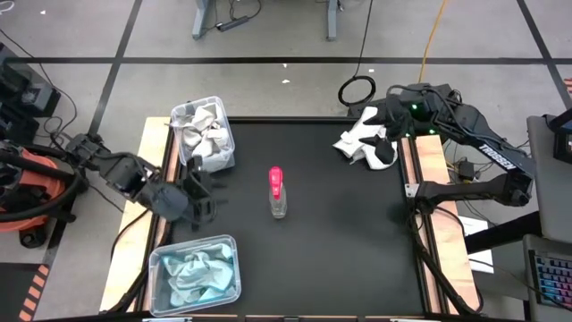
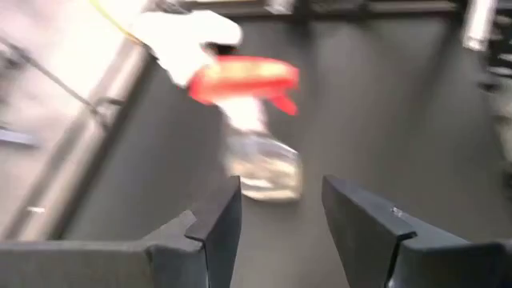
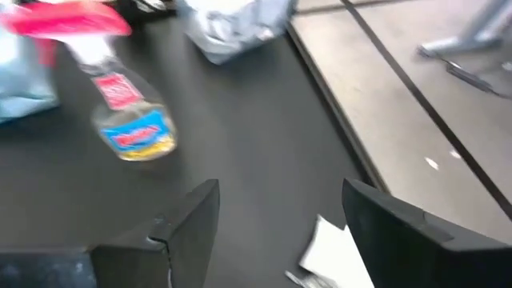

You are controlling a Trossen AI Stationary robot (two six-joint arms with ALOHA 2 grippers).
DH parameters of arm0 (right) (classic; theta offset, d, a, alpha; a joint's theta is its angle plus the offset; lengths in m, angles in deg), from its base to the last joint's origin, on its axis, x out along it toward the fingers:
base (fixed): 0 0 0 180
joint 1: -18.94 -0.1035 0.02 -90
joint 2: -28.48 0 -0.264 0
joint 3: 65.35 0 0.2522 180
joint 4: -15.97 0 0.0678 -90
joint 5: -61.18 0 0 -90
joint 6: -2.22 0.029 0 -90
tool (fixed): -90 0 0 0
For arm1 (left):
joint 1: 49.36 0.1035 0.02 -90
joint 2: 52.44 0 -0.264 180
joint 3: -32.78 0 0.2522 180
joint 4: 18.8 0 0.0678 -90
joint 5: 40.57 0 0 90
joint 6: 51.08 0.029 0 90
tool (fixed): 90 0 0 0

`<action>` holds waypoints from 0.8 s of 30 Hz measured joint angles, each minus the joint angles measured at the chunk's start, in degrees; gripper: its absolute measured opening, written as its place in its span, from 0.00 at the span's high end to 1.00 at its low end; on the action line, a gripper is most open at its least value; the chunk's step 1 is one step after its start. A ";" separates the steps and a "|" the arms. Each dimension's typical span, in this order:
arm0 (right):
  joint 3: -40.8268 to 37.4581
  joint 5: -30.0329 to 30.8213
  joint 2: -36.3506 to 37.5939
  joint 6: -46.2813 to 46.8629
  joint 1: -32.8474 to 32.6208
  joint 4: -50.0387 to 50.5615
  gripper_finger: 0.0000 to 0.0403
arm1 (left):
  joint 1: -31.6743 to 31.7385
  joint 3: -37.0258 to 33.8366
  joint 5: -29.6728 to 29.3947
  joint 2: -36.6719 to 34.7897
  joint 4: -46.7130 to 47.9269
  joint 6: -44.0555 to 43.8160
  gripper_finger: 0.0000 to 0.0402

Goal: Sort microfiber towel by color & place in baskets
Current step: Put the gray towel into the top transparent bin

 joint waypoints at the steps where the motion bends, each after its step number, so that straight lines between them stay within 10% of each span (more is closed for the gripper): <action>1: 0.00 0.92 -0.41 0.24 0.34 0.34 0.37 | 1.13 0.00 -1.52 -0.19 -0.68 1.59 0.55; 12: 0.00 3.61 -5.79 2.76 4.83 2.19 0.37 | 17.44 0.00 -8.29 -0.53 -16.63 19.84 0.55; 24: -2.38 3.59 -12.48 2.86 9.19 1.32 0.37 | 34.25 0.00 16.25 0.61 -33.00 28.69 0.55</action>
